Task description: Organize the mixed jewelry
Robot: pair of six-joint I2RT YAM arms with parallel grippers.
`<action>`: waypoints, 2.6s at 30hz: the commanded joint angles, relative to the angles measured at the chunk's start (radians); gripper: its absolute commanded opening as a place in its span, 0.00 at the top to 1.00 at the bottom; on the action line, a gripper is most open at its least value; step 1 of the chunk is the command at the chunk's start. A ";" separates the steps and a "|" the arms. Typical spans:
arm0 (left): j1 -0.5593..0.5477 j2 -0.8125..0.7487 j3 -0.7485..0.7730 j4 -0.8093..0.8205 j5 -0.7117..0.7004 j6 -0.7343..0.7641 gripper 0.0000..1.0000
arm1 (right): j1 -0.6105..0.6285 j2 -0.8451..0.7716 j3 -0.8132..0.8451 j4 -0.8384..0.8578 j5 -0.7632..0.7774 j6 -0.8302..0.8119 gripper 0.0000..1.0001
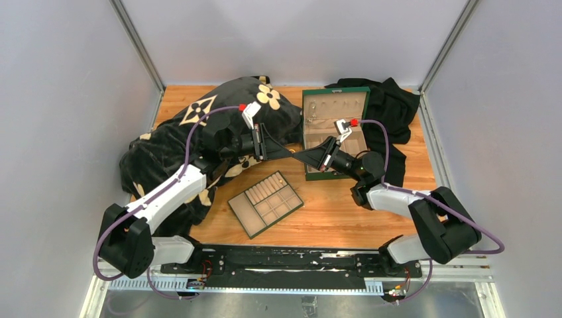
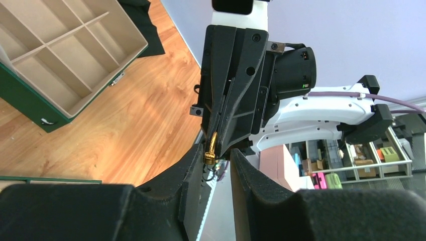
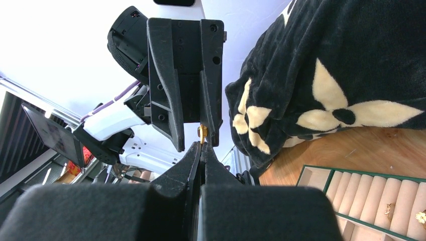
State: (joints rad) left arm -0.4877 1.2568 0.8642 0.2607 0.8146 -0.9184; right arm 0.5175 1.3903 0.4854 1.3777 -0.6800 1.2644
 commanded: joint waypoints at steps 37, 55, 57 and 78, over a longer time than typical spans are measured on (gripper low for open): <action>0.032 -0.102 0.025 -0.354 -0.123 0.127 1.00 | 0.011 -0.185 -0.003 -0.423 0.017 -0.184 0.30; -0.109 -0.147 0.121 -1.071 -1.050 0.053 1.00 | 0.015 -0.540 0.447 -2.109 0.731 -0.772 0.12; -0.133 -0.104 0.130 -1.071 -1.079 0.008 1.00 | 0.015 -0.544 0.464 -2.162 0.737 -0.781 0.12; -0.407 0.379 0.327 -1.247 -1.377 -0.443 1.00 | 0.015 -0.666 0.420 -2.165 0.697 -0.817 0.12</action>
State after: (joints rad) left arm -0.8864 1.6207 1.1957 -0.9417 -0.5041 -1.2587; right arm 0.5217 0.7200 0.9108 -0.7605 0.0261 0.4568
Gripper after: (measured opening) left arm 0.112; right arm 0.880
